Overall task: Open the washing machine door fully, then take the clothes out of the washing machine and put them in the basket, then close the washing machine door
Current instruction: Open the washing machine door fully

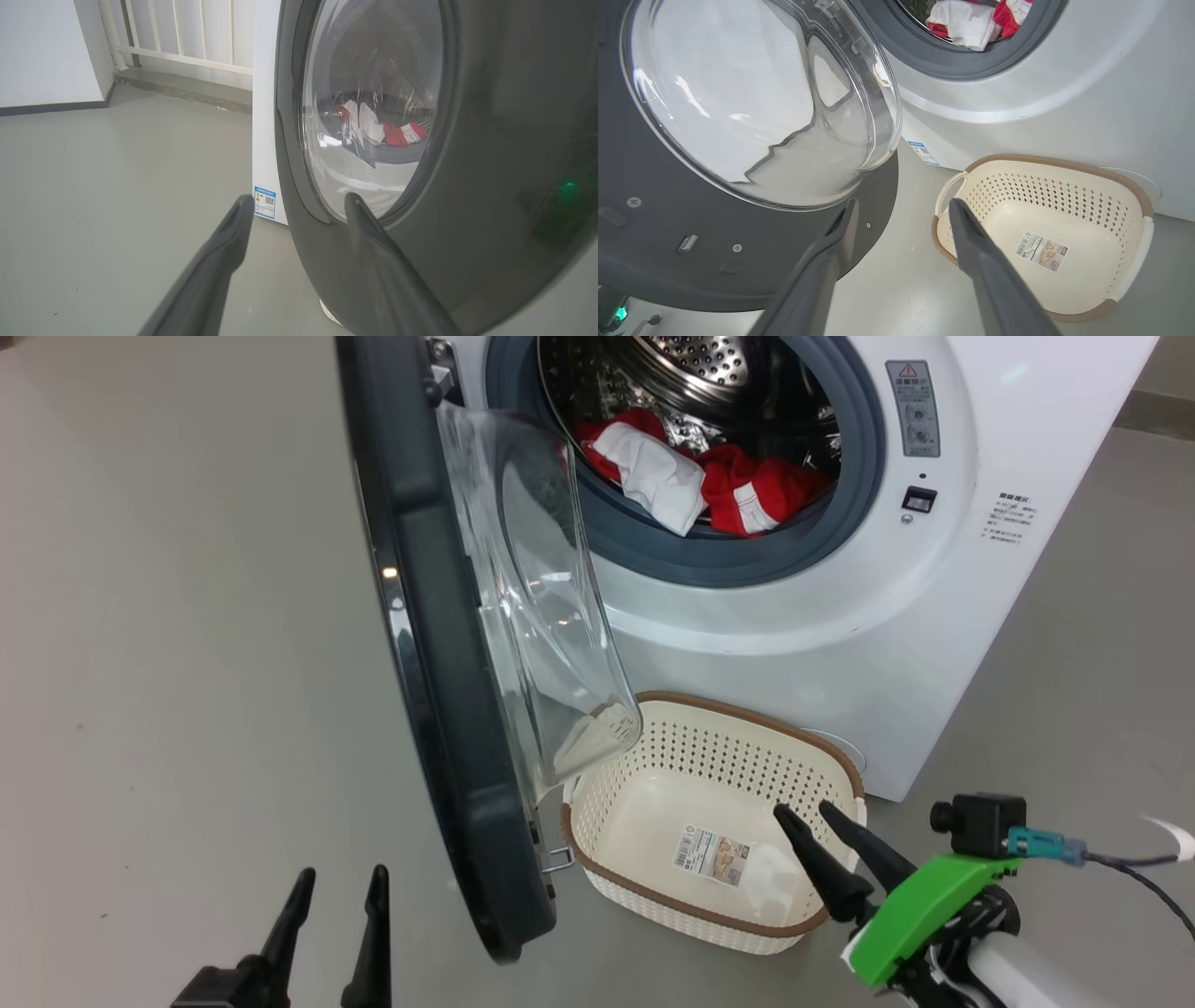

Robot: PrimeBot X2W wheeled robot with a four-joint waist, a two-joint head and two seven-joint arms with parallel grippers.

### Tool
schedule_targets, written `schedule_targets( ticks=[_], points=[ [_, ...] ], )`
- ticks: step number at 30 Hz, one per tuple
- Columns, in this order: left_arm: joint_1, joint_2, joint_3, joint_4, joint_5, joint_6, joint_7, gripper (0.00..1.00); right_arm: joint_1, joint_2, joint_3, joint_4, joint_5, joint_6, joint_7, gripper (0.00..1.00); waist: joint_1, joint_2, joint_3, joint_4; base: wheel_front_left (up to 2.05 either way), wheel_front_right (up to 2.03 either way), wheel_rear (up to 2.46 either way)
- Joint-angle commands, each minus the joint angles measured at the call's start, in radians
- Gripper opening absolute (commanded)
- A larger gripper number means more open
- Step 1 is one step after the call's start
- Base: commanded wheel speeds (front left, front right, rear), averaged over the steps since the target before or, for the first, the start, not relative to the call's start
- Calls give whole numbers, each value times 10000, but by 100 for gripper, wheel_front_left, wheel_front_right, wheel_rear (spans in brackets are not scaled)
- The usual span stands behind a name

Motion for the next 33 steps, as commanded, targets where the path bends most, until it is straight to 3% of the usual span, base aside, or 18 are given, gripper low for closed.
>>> schedule_targets(
  ticks=[1,7,21,26,33],
  points=[
    [-159,118,363,-180,86,-93,-94,100,-82,-140,284,-77,-249,50,-380,100,-1,0,-12,-9,0,0,0],
    [-107,118,363,-175,106,-86,-94,100,-229,-250,666,589,-1507,50,-976,100,-1,0,-49,-52,0,0,0],
    [-45,118,379,-167,151,-88,-94,100,1004,536,-2178,-406,-5445,50,-1000,100,-1,0,-86,-101,0,0,0],
    [-25,118,382,-185,188,-95,-94,100,1436,948,-3180,-952,-6400,50,-1001,100,-1,0,-91,-100,0,0,0],
    [-58,118,392,-208,202,-112,-94,100,1699,1204,-3775,-1567,-7180,50,-1001,100,-1,0,-23,-81,0,0,0]
  ],
)
